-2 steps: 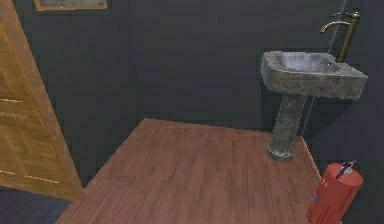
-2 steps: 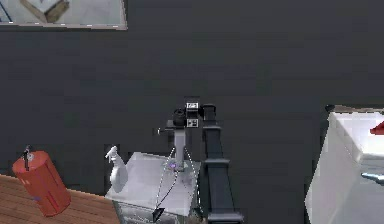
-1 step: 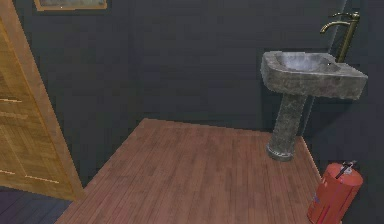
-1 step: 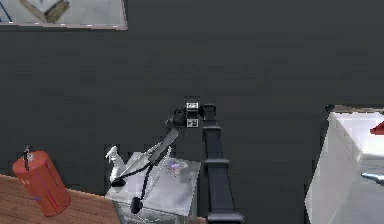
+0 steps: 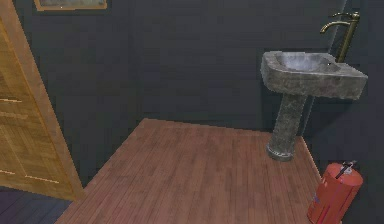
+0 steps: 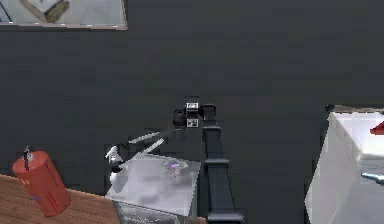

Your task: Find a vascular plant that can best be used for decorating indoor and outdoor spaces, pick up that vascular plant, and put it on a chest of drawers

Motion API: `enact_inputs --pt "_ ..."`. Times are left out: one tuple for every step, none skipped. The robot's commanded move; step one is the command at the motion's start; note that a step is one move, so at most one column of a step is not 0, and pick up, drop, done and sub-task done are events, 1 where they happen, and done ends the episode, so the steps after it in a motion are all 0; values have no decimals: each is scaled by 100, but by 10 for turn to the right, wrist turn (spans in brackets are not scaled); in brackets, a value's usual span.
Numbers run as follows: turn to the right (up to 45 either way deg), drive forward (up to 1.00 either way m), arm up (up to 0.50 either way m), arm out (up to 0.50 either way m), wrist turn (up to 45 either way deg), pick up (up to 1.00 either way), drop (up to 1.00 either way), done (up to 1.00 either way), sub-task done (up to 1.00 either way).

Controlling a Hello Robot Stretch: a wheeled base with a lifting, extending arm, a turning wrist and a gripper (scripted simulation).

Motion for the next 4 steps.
enact_inputs --pt "0 0 0 0 450 0 0 0 0" --pt "0 0 0 0 270 0 0 0 0" --pt "0 0 -30 0 0 0 0 0 0" --pt "0 0 0 0 0 100 0 0 0"
